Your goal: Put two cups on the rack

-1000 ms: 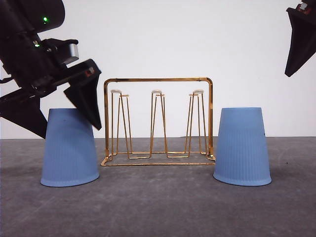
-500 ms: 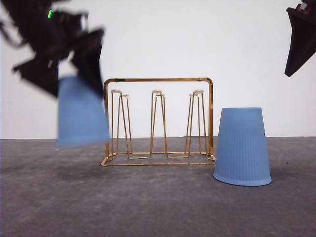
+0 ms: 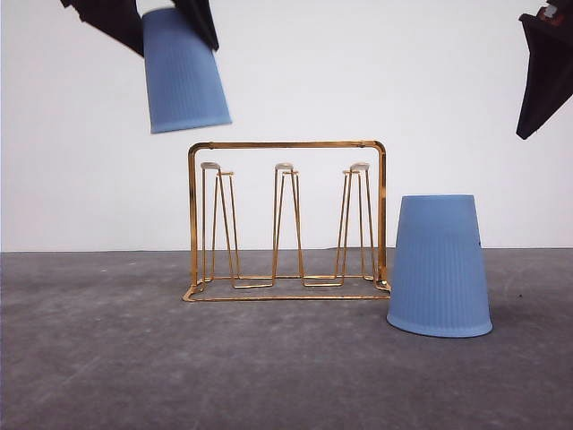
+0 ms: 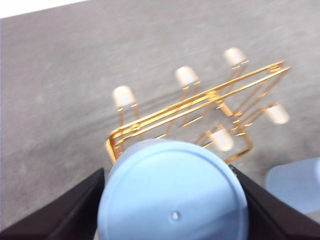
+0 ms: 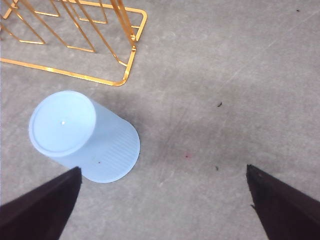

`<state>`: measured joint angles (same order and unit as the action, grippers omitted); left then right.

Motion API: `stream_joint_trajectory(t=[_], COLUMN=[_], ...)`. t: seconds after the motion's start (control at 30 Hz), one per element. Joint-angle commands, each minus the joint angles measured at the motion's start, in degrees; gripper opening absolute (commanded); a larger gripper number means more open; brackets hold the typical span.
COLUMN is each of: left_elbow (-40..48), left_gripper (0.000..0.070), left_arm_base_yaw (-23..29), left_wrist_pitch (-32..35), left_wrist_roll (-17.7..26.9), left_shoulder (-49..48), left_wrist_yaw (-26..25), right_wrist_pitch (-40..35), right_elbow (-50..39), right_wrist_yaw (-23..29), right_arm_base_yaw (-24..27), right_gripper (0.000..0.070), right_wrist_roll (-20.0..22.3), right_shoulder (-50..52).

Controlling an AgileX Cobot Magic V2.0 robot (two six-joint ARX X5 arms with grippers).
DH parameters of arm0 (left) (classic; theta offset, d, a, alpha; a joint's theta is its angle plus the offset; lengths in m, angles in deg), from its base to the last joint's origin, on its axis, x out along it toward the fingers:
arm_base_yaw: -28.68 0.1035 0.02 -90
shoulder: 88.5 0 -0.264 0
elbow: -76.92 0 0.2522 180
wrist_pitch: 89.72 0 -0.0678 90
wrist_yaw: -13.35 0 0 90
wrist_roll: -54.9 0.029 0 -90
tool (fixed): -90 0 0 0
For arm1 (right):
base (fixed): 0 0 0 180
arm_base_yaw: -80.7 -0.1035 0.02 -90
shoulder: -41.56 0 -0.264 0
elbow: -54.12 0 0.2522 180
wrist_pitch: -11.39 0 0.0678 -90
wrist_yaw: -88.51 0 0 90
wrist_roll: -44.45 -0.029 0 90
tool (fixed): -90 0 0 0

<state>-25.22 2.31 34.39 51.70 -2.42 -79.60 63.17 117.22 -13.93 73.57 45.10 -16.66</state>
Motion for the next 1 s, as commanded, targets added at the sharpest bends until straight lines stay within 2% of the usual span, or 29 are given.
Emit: stream_joint_trajectory(t=[0.0,0.17,0.37,0.73,0.87,0.97], left_elbow=[-0.83,-0.83,-0.83,-0.96,-1.53,-2.01], left_gripper=[0.0445,0.0449,0.0585,0.0592,0.0592,0.0592], left_arm_base_yaw=[-0.3,-0.32,-0.39,-0.44,-0.44,-0.44], left_wrist_pitch=[0.6,2.35,1.73,1.43,1.46,0.84], left_wrist_roll=[1.16,1.27,1.14,1.24,1.24,1.72], left_shoulder=[3.17,9.39,15.1,13.96,10.89,7.71], left_wrist_yaw=[0.22,0.17,0.13,0.02,-0.05,-0.03], right_wrist_pitch=[-0.29,-0.3,-0.27,-0.97,-2.5,-4.26], right_elbow=[0.66,0.66,0.66,0.66,0.66,0.66], right_wrist_yaw=[-0.24,-0.22,-0.22,-0.77,-7.07,-8.81], right_arm_base_yaw=[-0.24,-0.24,-0.24,-0.24,-0.68,-2.77], right_gripper=[0.067,0.067,0.067,0.067,0.0667,0.0664], right_wrist_roll=[0.26,0.28,0.46,0.74,0.6,0.4], right_shoulder=[-0.39,-0.39,-0.39,-0.39,-0.48,-1.39])
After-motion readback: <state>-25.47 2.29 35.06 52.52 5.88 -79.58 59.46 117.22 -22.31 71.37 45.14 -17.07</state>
